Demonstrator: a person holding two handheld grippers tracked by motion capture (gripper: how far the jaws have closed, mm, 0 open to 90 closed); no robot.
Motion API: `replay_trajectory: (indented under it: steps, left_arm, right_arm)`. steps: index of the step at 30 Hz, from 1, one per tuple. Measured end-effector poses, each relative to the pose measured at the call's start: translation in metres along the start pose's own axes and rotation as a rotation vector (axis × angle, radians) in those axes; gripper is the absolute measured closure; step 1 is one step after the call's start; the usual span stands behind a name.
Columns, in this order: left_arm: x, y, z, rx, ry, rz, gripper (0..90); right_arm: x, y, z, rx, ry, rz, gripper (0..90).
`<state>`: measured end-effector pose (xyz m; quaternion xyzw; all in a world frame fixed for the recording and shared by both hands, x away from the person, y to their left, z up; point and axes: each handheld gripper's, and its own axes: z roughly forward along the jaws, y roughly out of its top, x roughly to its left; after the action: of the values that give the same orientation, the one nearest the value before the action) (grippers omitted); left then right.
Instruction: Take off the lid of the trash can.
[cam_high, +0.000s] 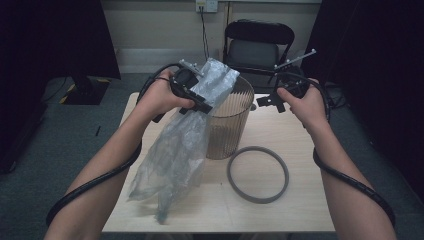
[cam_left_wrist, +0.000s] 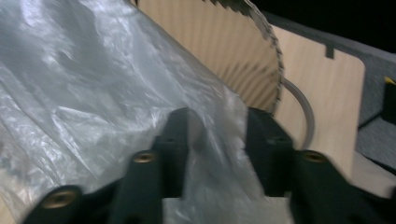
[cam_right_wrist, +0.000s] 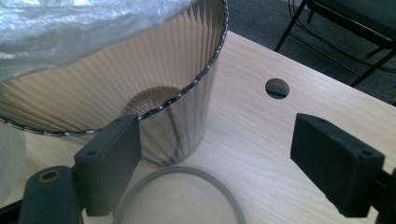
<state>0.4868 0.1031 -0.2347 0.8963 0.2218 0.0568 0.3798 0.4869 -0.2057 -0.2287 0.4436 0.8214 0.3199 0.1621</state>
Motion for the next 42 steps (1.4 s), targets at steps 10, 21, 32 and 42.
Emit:
replay_trajectory:
  steps: [10,21,32,42]
  left_arm:
    - [0.008,-0.010,0.010,-0.023,-0.018,-0.166,52.4]
    - [0.009,-0.010,0.014,-0.016,0.029,-0.180,41.1]
    - [0.010,-0.003,0.004,-0.007,0.089,-0.170,27.8]
    - [0.007,-0.009,-0.030,-0.016,0.125,-0.165,24.3]
  right_arm:
    - [0.005,0.004,0.001,0.002,0.007,-0.008,15.6]
    - [0.023,0.017,0.012,0.011,0.038,-0.045,15.6]
    - [0.032,0.029,0.017,0.019,0.058,-0.076,15.4]
    - [0.052,0.038,0.031,0.033,0.105,-0.107,15.7]
